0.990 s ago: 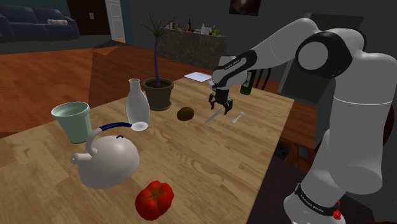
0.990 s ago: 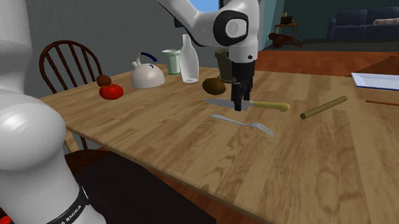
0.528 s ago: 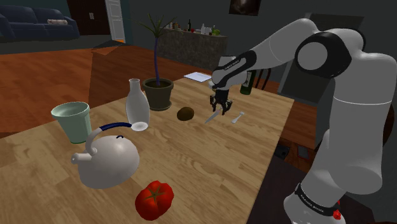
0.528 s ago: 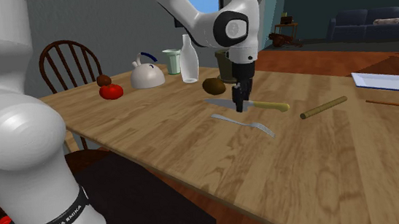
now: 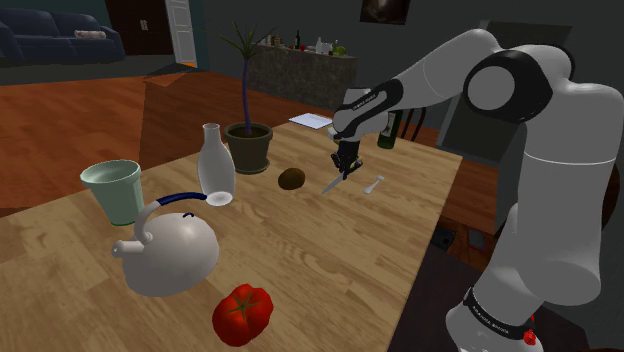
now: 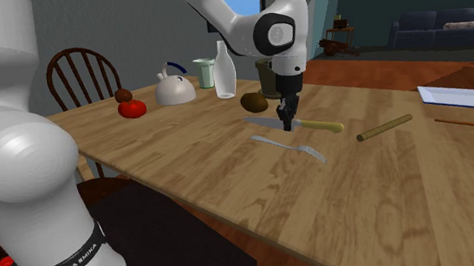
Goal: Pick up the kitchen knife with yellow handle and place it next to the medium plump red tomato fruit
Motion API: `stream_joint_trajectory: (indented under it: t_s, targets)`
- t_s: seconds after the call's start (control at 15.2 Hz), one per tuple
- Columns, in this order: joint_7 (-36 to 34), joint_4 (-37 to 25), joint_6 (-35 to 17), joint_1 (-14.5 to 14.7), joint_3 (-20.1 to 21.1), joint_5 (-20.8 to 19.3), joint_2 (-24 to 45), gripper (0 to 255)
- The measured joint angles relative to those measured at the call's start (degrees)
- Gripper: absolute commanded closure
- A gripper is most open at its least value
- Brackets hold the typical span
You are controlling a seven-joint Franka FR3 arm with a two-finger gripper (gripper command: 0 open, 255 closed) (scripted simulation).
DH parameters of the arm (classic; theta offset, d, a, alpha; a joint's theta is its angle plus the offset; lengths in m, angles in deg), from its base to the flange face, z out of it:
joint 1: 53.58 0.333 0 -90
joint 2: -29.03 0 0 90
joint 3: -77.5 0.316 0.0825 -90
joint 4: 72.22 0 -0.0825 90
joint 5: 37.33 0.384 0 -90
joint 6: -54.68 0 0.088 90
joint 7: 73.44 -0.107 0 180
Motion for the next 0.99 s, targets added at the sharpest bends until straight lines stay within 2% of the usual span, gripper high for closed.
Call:
stream_joint_trajectory:
  t_s: [0.99]
  targets:
    - [-2.27,-4.11,8.63,1.06,-1.16,-3.51,-5.23,255]
